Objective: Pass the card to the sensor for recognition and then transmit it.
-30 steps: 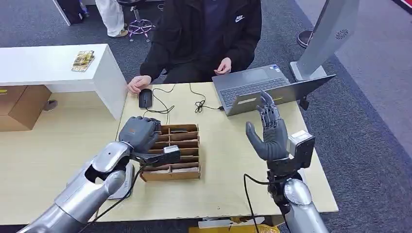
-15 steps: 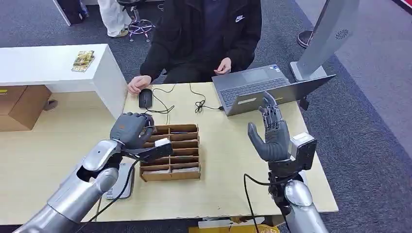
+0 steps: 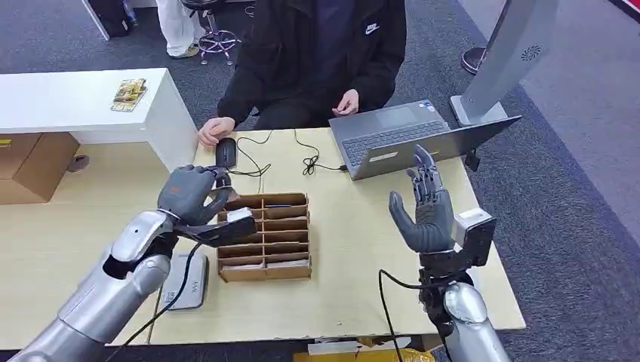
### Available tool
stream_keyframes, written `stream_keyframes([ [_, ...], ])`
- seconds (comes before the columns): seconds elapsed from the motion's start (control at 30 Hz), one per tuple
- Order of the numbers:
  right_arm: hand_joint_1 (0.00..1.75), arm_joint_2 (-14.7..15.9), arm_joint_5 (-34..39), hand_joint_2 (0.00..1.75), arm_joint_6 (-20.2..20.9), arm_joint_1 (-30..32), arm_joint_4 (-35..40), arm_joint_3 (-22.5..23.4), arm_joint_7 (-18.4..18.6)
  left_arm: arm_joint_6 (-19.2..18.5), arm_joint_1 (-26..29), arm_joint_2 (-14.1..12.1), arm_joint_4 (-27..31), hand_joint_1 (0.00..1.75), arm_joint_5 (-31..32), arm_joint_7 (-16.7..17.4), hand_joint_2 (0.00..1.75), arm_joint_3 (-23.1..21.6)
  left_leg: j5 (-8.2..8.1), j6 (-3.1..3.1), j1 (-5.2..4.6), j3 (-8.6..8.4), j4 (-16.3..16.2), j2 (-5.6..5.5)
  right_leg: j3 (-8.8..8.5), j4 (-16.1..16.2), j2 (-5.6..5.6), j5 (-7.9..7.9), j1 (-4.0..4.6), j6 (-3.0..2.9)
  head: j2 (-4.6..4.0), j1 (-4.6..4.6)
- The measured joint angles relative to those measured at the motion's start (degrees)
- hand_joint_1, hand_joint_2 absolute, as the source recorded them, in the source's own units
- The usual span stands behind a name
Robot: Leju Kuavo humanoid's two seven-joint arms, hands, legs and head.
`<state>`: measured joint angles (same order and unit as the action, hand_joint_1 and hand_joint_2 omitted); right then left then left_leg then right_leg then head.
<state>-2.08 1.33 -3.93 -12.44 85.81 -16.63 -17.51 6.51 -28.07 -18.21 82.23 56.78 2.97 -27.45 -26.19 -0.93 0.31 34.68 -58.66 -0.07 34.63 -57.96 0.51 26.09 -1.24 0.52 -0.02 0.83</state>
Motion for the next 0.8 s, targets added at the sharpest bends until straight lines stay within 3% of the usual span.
stream_keyframes([
  [0.43,0.0,0.0,0.59,1.75,-0.9,0.37,0.0,0.0,-0.55,2.95,0.01,-0.87,4.79,1.75,3.37,0.07,1.75,0.04,0.0,0.0,0.0,-0.01,0.0,0.0,0.0,0.0,0.0,0.0,0.0,0.0,0.0,0.0],
  [0.63,0.0,0.0,0.57,1.75,-1.05,0.57,0.33,-0.02,0.42,2.67,-1.96,-0.81,4.0,1.75,8.4,3.89,1.75,0.11,0.0,0.0,0.0,-0.01,0.0,-0.01,0.01,0.0,-0.01,0.0,0.0,0.0,0.0,0.0],
  [0.8,0.0,0.0,0.68,1.75,-0.94,0.58,0.61,-0.02,0.28,6.67,-3.87,-0.59,1.18,1.75,12.22,4.7,1.75,0.11,0.0,0.0,0.0,-0.02,0.0,0.01,0.02,0.0,0.0,-0.02,0.0,-0.02,0.0,0.0],
])
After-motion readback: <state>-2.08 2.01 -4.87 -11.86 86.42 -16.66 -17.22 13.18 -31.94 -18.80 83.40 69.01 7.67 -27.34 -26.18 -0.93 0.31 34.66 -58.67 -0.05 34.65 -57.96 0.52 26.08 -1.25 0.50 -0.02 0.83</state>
